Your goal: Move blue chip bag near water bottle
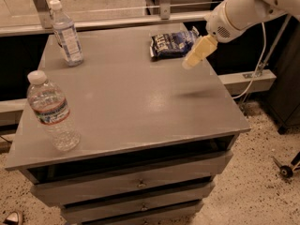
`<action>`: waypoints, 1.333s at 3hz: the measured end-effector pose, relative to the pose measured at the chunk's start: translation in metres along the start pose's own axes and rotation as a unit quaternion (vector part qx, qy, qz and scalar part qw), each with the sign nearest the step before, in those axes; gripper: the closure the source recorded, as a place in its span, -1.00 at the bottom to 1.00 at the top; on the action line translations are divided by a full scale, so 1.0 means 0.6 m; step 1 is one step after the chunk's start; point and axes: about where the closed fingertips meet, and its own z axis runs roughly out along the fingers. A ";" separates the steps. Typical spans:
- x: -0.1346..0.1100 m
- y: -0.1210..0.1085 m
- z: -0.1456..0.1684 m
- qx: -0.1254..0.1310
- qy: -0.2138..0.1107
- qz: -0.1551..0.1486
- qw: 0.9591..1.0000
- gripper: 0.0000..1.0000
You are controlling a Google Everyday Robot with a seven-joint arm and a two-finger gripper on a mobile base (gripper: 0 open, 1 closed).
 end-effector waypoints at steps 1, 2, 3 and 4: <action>-0.015 -0.050 0.055 0.016 -0.038 0.039 0.998 -1.00; -0.013 -0.095 0.100 0.036 -0.053 0.073 0.995 -1.00; 0.003 -0.128 0.139 0.050 -0.050 0.105 0.992 -1.00; 0.013 -0.139 0.183 0.043 -0.051 0.139 0.988 -0.95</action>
Offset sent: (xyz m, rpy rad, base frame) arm 0.1287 -0.0093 -0.0312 0.2133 -0.0754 -0.2233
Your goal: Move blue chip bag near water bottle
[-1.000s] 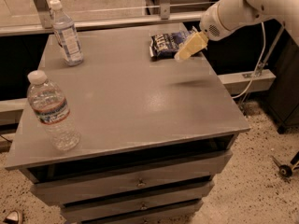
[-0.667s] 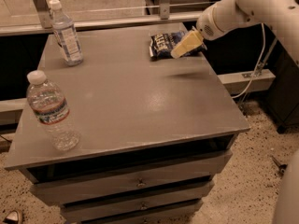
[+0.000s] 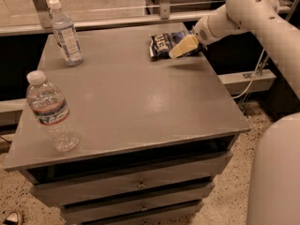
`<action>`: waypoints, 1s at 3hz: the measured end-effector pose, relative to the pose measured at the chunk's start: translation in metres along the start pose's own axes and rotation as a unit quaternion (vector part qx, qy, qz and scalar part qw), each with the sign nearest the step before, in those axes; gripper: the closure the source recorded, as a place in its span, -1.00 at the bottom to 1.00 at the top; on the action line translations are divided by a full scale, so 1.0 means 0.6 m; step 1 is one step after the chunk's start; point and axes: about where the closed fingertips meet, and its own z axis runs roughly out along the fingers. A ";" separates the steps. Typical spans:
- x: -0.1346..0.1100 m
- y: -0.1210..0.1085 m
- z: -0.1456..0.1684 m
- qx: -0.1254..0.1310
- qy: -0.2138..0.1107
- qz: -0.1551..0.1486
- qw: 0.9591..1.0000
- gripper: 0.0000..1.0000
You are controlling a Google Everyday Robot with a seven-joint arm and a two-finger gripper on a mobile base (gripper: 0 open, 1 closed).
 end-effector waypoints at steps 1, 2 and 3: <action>0.003 0.002 0.021 -0.007 0.007 0.004 1.000 -0.34; 0.010 -0.006 0.019 -0.003 0.010 0.002 1.000 0.14; -0.011 -0.004 -0.008 0.006 -0.001 -0.025 1.000 0.59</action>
Offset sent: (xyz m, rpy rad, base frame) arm 0.0077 -0.0143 -0.0054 -0.0237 0.0062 -0.0164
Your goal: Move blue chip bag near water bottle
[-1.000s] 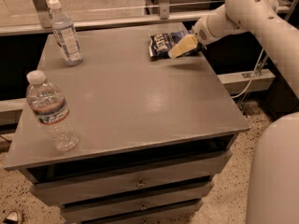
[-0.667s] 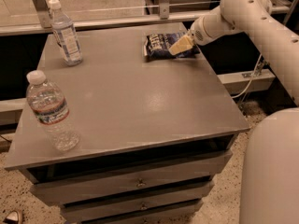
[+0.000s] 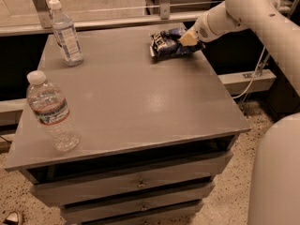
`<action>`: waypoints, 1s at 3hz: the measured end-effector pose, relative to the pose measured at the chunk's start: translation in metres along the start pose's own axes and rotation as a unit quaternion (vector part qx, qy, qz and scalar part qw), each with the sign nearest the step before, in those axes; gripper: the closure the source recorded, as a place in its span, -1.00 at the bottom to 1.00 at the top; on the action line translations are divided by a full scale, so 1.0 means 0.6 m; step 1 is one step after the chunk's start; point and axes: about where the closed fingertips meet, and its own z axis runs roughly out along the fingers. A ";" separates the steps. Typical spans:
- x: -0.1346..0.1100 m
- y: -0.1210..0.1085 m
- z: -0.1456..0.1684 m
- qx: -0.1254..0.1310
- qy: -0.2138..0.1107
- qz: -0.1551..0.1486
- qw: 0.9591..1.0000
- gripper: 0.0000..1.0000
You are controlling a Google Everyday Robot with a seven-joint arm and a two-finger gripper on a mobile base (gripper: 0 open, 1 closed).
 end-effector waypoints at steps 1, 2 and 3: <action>-0.044 0.026 -0.048 0.004 -0.024 -0.041 0.999 0.99; -0.080 0.095 -0.092 -0.030 -0.040 -0.078 0.996 1.00; -0.085 0.214 -0.126 -0.111 -0.047 -0.121 0.985 1.00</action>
Offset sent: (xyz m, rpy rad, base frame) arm -0.1182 0.0790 0.0818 -0.0292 -0.0814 0.3075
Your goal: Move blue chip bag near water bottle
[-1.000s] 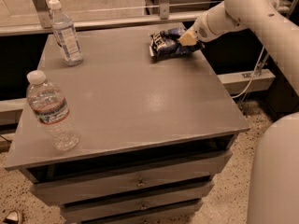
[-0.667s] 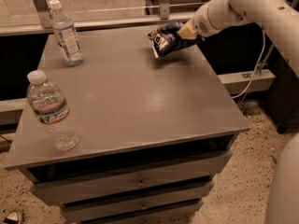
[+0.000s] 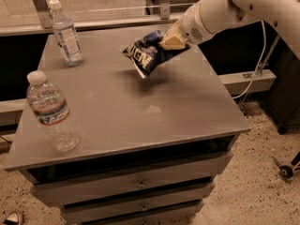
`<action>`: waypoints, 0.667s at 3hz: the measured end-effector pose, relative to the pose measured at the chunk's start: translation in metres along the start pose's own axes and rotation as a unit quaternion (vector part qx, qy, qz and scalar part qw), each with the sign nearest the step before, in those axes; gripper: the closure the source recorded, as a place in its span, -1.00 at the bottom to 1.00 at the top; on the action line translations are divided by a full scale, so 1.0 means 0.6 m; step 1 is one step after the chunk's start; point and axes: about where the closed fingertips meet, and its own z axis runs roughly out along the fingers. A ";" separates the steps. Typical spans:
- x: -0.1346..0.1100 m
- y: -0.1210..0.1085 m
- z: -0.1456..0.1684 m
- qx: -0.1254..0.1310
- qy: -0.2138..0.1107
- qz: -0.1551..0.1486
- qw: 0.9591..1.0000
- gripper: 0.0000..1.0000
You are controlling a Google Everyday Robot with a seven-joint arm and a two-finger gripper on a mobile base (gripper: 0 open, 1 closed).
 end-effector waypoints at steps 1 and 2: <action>-0.009 0.066 0.003 -0.049 -0.003 -0.027 0.998 1.00; -0.012 0.126 0.003 -0.097 -0.008 -0.053 0.994 1.00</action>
Offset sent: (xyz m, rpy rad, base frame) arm -0.1074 0.0515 -0.0285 -0.0383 0.0949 0.3537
